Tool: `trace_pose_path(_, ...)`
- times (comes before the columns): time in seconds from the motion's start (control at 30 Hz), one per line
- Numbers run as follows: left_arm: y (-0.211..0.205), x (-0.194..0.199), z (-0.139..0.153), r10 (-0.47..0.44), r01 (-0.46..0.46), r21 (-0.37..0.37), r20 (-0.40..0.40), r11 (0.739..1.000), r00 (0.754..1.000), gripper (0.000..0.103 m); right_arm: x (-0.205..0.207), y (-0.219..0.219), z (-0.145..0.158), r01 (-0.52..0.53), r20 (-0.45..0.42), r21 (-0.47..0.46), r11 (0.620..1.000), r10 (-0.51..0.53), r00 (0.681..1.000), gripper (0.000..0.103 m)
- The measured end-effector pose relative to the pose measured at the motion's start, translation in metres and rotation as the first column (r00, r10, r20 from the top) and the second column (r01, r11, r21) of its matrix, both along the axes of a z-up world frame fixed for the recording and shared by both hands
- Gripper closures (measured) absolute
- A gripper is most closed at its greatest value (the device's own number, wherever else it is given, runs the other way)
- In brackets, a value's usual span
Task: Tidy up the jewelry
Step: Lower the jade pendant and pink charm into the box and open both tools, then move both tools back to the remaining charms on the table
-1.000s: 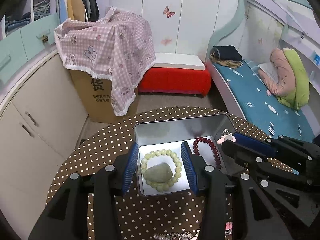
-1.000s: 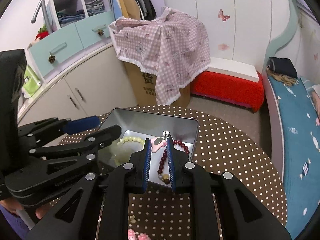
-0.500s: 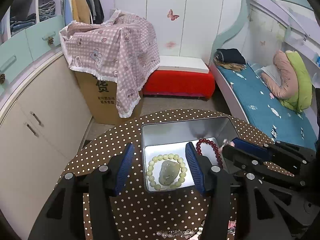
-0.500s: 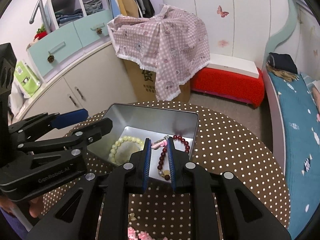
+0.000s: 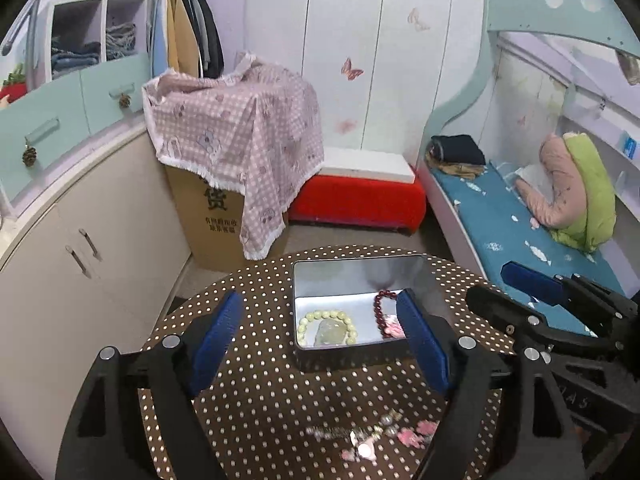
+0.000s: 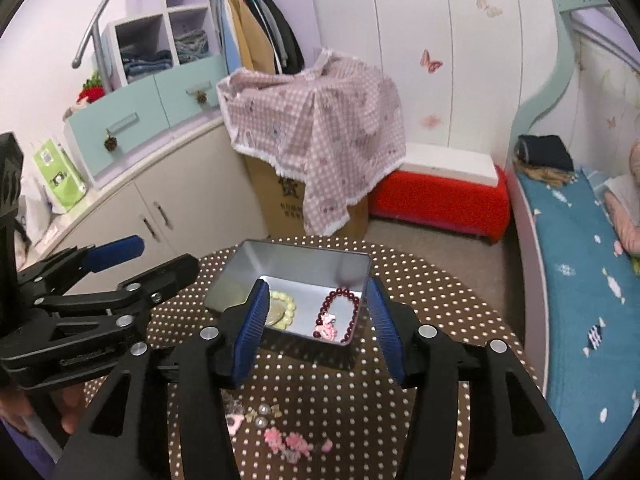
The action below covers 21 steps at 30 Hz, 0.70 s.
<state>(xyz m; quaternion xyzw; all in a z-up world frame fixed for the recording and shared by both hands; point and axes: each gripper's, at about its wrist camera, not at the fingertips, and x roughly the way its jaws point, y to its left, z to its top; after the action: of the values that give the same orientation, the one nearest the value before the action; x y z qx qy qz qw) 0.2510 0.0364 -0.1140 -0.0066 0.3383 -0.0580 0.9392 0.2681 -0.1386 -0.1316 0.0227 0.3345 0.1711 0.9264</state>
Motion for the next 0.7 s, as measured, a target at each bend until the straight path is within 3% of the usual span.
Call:
trace_pose_path(0.17, 0.002, -0.032, 0.004, 0.015, -0.015, 0.000, 0.027, 1.000, 1.000, 0.025, -0.034, -0.014, 0.007, 0.026, 0.035, -0.016, 1.000, -0.026, 0.999, 0.044)
trace_pose_path(0.33, 0.005, -0.059, -0.010, 0.026, -0.025, -0.020, 0.014, 0.999, 1.000, 0.025, -0.061, -0.023, -0.006, 0.052, 0.030, -0.048, 0.998, -0.050, 0.998, 0.041)
trace_pose_path(0.47, 0.008, -0.073, -0.032, 0.033, -0.034, -0.048, -0.033, 0.998, 0.999, 0.025, -0.074, -0.026, -0.031, 0.046, -0.025, -0.056, 0.997, -0.047, 0.999, 0.041)
trace_pose_path(0.7, 0.009, -0.079, -0.080, 0.051, -0.057, -0.034, -0.138, 0.998, 0.989, 0.025, -0.083, -0.032, -0.078, 0.050, -0.109, -0.086, 0.995, -0.059, 0.992, 0.041)
